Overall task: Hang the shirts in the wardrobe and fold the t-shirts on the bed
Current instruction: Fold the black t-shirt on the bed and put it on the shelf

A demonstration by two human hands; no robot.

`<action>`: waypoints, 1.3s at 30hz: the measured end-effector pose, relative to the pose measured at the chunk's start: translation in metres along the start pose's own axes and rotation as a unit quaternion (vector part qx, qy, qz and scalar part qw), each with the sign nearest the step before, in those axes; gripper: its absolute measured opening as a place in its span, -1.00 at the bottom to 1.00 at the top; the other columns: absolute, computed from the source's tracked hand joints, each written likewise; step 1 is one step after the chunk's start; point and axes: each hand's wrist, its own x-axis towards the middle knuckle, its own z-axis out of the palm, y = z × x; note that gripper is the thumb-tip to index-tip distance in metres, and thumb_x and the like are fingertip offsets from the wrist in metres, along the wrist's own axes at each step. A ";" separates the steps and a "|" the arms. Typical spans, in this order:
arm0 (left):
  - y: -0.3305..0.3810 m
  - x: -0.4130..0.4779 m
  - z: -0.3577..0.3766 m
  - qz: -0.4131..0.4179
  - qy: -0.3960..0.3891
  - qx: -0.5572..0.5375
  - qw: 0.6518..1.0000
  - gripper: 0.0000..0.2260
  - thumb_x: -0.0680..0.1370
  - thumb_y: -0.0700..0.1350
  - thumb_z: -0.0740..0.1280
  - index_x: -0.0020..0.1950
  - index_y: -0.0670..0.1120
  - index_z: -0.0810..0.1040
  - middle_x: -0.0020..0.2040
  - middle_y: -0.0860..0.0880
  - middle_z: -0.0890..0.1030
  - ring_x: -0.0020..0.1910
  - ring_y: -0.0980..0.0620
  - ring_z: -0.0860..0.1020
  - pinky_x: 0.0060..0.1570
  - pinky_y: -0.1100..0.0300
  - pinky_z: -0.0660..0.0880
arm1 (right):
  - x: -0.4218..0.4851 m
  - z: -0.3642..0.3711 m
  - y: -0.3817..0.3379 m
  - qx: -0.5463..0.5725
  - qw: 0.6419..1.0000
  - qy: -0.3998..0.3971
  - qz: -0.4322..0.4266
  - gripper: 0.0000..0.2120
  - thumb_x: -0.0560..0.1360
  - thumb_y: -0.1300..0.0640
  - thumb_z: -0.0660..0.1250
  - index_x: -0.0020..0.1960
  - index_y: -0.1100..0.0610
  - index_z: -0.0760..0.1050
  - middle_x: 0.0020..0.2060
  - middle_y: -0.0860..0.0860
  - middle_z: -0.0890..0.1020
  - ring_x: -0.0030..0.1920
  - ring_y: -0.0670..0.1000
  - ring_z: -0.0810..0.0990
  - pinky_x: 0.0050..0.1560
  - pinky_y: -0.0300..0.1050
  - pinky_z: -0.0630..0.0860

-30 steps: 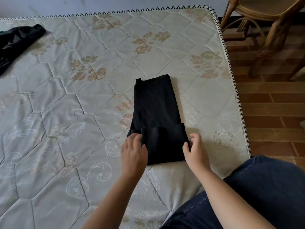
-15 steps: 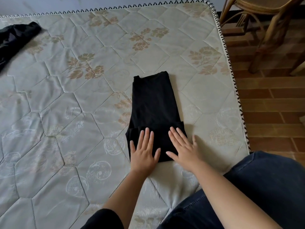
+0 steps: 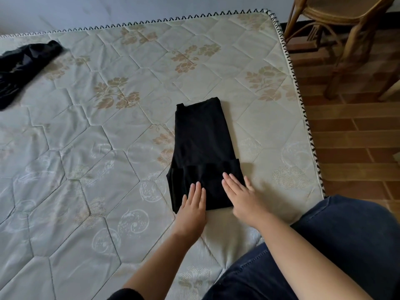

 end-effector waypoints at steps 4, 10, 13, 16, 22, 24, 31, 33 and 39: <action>0.006 0.001 -0.007 -0.033 -0.038 0.023 0.998 -0.39 0.57 -0.35 0.14 0.54 -0.19 -0.09 0.56 -0.16 -0.11 0.53 -0.11 -0.15 0.46 -0.08 -0.11 | 0.008 0.013 0.004 0.008 0.998 0.056 0.015 -0.35 -0.09 0.40 0.62 0.01 0.27 0.65 0.06 0.18 0.65 -0.02 0.09 0.68 -0.05 0.08 0.58; 0.009 -0.002 -0.019 -0.024 -0.050 0.029 0.998 -0.52 0.57 -0.32 0.09 0.50 -0.13 0.18 0.53 -0.09 0.14 0.49 -0.05 0.16 0.44 0.08 0.08 | -0.007 -0.023 -0.003 0.001 0.999 -0.043 0.010 -0.55 0.58 0.27 0.07 0.47 0.16 0.25 0.49 0.07 0.22 0.39 0.11 0.35 0.37 -0.06 0.26; 0.014 -0.010 -0.023 -0.039 -0.055 0.021 0.998 -0.59 0.56 -0.27 0.12 0.42 -0.11 0.33 0.38 -0.07 0.42 0.24 -0.08 0.49 0.03 0.16 0.41 | -0.016 -0.026 -0.002 -0.002 0.997 -0.067 0.040 -0.58 0.54 0.21 0.08 0.38 0.11 0.40 0.22 0.07 0.57 0.10 0.11 0.57 0.03 -0.07 0.53; 0.019 -0.018 -0.028 -0.035 -0.061 0.004 0.998 -0.79 0.50 -0.23 0.18 0.06 -0.12 0.54 -0.17 -0.04 0.57 -0.19 -0.09 0.54 -0.31 0.20 0.33 | -0.020 -0.033 -0.002 0.014 0.996 -0.089 0.017 -0.77 0.46 0.23 0.15 -0.04 0.17 0.57 -0.22 0.05 0.61 -0.12 0.10 0.57 -0.26 -0.17 0.42; 0.022 -0.033 -0.031 0.018 -0.104 -0.021 0.994 -0.72 0.41 -0.23 0.23 -0.43 -0.09 0.19 -0.45 0.02 0.26 -0.49 0.09 0.21 -0.50 0.29 0.13 | -0.033 -0.037 -0.005 0.082 0.987 -0.135 0.032 -0.73 0.32 0.28 0.19 -0.47 0.15 0.17 -0.51 0.01 0.25 -0.46 -0.01 0.21 -0.47 -0.20 0.15; 0.023 -0.039 -0.031 0.024 -0.120 -0.035 0.992 -0.72 0.40 -0.24 0.23 -0.44 -0.10 0.19 -0.46 0.00 0.26 -0.50 0.07 0.21 -0.50 0.28 0.13 | -0.043 -0.034 -0.005 0.123 0.982 -0.137 0.042 -0.71 0.31 0.28 0.19 -0.48 0.14 0.14 -0.52 0.01 0.21 -0.46 0.00 0.17 -0.46 -0.17 0.11; 0.010 -0.035 -0.046 -0.024 -0.152 -0.234 0.960 -0.70 0.41 -0.23 0.23 -0.48 -0.11 0.21 -0.48 -0.02 0.25 -0.48 0.06 0.25 -0.41 0.20 0.22 | -0.055 -0.036 0.000 0.358 0.925 -0.049 0.119 -0.67 0.34 0.35 0.16 -0.51 0.10 0.16 -0.54 -0.01 0.21 -0.45 -0.03 0.18 -0.40 -0.16 0.11; 0.003 -0.030 -0.059 -0.052 -0.162 -0.316 0.933 -0.69 0.43 -0.25 0.23 -0.49 -0.09 0.26 -0.50 0.01 0.27 -0.50 0.10 0.27 -0.41 0.22 0.24 | -0.055 -0.038 0.004 0.473 0.867 -0.007 0.158 -0.71 0.37 0.36 0.19 -0.47 0.12 0.35 -0.52 0.00 0.33 -0.44 -0.04 0.29 -0.38 -0.17 0.21; -0.024 -0.007 -0.083 -0.093 -0.160 -0.456 0.871 -0.80 0.51 -0.21 0.27 -0.32 -0.12 0.47 -0.43 0.03 0.43 -0.42 0.11 0.42 -0.39 0.33 0.33 | -0.049 -0.043 0.015 0.665 0.706 0.086 0.230 -0.85 0.47 0.32 0.29 -0.07 0.13 0.57 -0.26 0.01 0.60 -0.22 -0.02 0.56 -0.30 -0.34 0.44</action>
